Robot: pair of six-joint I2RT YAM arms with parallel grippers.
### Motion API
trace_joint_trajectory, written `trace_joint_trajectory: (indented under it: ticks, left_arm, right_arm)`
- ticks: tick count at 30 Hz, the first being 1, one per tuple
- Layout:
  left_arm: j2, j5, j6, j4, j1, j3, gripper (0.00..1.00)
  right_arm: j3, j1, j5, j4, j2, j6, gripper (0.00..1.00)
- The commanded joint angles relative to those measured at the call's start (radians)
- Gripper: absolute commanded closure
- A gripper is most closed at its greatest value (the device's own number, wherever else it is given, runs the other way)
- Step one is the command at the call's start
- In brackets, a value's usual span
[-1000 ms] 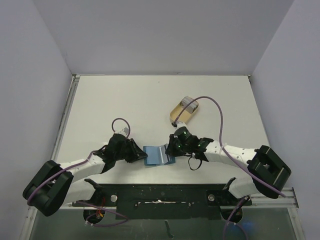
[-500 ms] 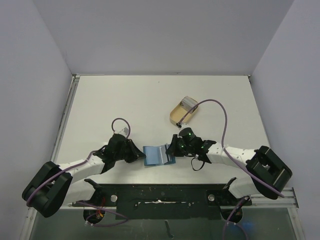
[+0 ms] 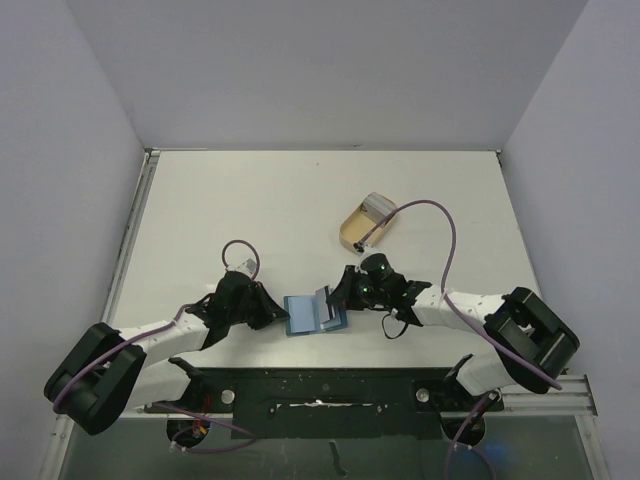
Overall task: Put the credit cards into the card holder
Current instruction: Insert the credit card into the card holder.
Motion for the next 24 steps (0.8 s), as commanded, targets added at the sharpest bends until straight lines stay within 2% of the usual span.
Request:
trace_joint_trajectory:
  ticks: [1, 12, 24]
  left_arm:
    - [-0.002, -0.014, 0.015, 0.042, 0.003, -0.004, 1.00]
    - [0.006, -0.013, 0.010, 0.061, 0.003, -0.017, 1.00]
    - [0.021, -0.008, -0.004, 0.085, 0.004, -0.026, 1.00]
  right_arm:
    - [-0.017, 0.002, -0.023, 0.106, 0.032, 0.029, 1.00]
    - [-0.017, 0.021, -0.023, 0.126, 0.070, 0.058, 0.97]
    - [-0.022, 0.028, -0.003, 0.119, 0.013, 0.064, 0.99]
